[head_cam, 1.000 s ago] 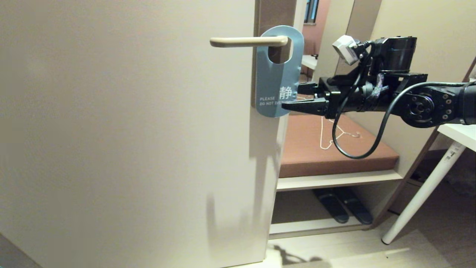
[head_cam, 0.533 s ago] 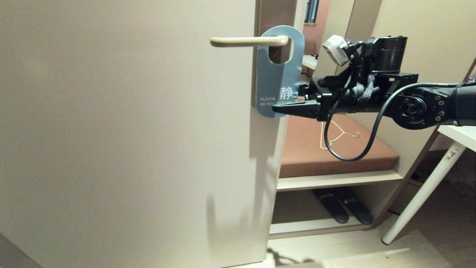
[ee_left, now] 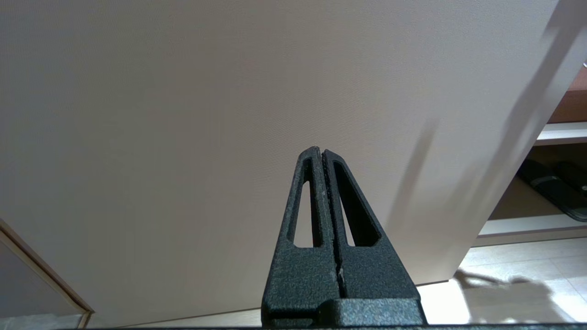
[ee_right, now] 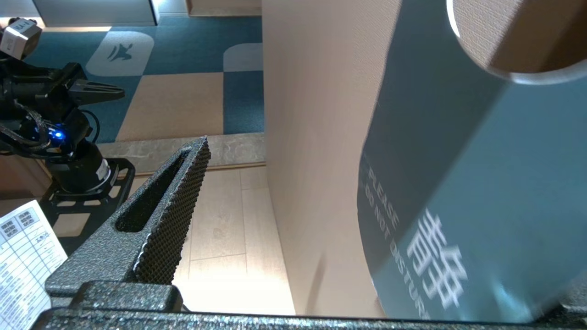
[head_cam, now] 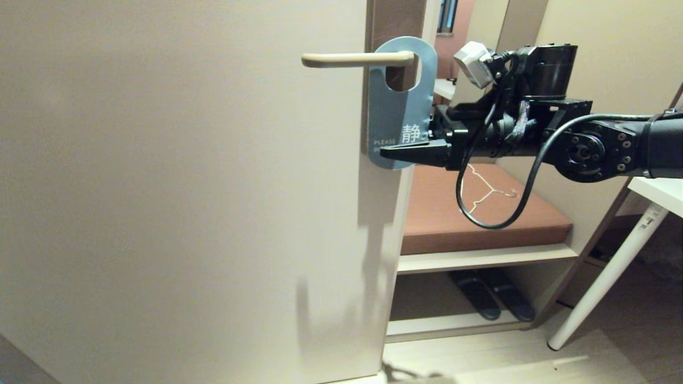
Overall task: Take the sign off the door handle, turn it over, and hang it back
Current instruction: Take down the sign
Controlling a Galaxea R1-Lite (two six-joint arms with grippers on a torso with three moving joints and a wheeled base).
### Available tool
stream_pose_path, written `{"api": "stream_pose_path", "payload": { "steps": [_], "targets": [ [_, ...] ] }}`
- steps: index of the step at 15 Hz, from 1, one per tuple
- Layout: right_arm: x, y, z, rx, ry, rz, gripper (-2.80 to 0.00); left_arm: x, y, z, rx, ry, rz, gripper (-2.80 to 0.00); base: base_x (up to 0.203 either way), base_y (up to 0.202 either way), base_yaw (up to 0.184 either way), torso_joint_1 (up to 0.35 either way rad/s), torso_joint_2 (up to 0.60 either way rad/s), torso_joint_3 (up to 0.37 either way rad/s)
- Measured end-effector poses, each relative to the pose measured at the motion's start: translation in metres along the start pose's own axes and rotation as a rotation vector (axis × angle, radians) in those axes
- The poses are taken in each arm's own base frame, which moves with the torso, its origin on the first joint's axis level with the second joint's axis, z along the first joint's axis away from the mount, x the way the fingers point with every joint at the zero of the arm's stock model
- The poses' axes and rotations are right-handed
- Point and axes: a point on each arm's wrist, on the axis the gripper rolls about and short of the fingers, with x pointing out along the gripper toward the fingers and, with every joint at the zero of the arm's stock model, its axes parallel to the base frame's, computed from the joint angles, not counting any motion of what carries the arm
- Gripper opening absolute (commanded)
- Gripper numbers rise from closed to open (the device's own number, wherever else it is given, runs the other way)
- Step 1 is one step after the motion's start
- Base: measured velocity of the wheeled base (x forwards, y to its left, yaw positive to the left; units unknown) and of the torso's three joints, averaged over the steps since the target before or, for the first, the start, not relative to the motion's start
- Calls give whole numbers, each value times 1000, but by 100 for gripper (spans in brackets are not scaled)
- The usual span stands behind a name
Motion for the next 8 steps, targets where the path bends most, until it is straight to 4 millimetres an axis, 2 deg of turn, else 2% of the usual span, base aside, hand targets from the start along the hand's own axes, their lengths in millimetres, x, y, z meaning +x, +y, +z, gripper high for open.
{"api": "stream_pose_path", "payload": {
  "steps": [8],
  "targets": [
    [7,-1,-2,1,1,14,0,0,0,0,0,0,-1,-280,0,0,0,0,0,0]
  ]
}}
